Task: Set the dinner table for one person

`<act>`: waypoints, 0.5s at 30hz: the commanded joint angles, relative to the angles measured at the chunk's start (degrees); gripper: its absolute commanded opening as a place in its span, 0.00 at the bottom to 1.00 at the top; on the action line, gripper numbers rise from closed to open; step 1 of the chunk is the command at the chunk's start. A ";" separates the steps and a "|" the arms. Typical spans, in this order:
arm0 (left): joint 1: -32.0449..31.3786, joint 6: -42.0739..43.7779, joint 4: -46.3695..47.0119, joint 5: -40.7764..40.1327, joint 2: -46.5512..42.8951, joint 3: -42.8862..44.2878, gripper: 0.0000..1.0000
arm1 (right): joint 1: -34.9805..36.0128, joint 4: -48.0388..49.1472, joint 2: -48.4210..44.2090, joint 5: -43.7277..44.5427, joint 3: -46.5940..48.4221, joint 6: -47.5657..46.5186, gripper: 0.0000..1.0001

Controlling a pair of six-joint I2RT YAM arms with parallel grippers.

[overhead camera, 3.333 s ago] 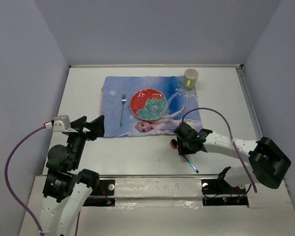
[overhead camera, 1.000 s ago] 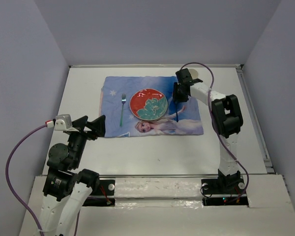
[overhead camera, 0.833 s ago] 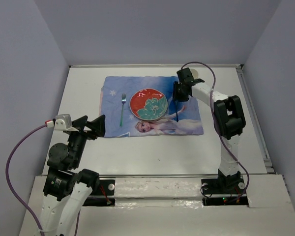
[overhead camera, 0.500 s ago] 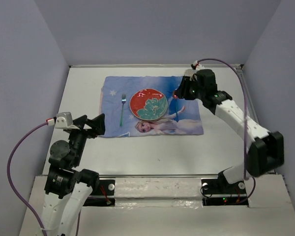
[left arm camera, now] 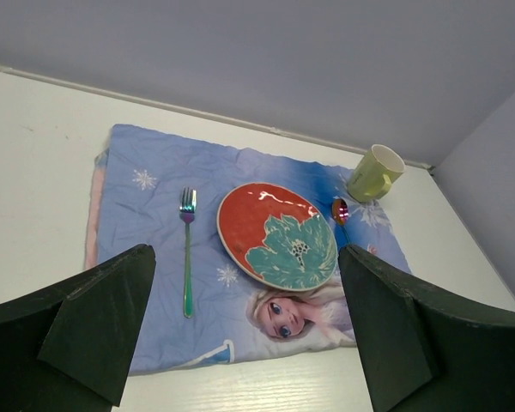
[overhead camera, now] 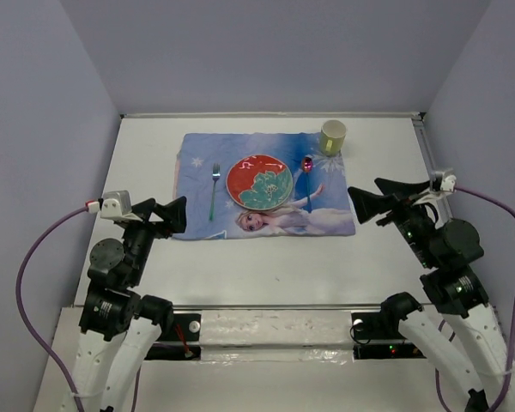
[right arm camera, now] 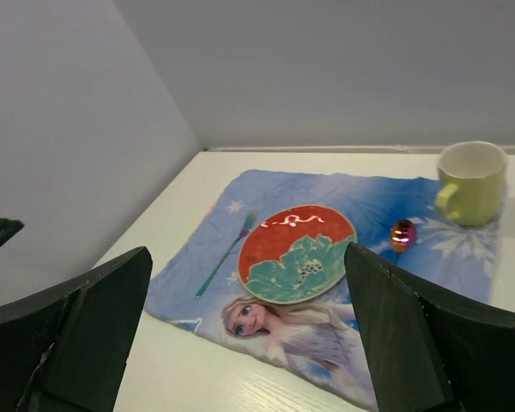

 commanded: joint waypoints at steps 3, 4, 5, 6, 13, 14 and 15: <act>0.34 2.59 3.69 4.38 3.59 5.78 0.99 | -0.02 -5.51 -15.26 18.10 -7.64 1.21 1.00; 0.34 2.68 3.78 5.78 3.85 6.31 0.99 | -0.02 -5.51 -15.30 18.55 -7.66 2.00 1.00; 0.25 2.51 4.04 6.40 4.46 7.01 0.99 | -0.02 -5.51 -19.04 19.16 -9.14 3.23 1.00; 0.34 2.16 4.13 6.67 4.73 7.19 0.99 | -0.02 -5.42 -20.47 19.34 -9.76 3.85 1.00; 0.34 0.05 7.73 11.59 3.42 1.67 0.99 | -0.02 -8.85 -19.79 17.33 -10.65 4.48 1.00; 0.25 -0.22 7.73 12.29 3.15 1.05 0.99 | -0.02 -9.11 -19.09 16.01 -10.48 4.56 1.00; 0.25 -0.05 7.65 12.56 2.54 0.09 0.99 | -0.02 -9.03 -17.78 15.57 -10.13 4.56 1.00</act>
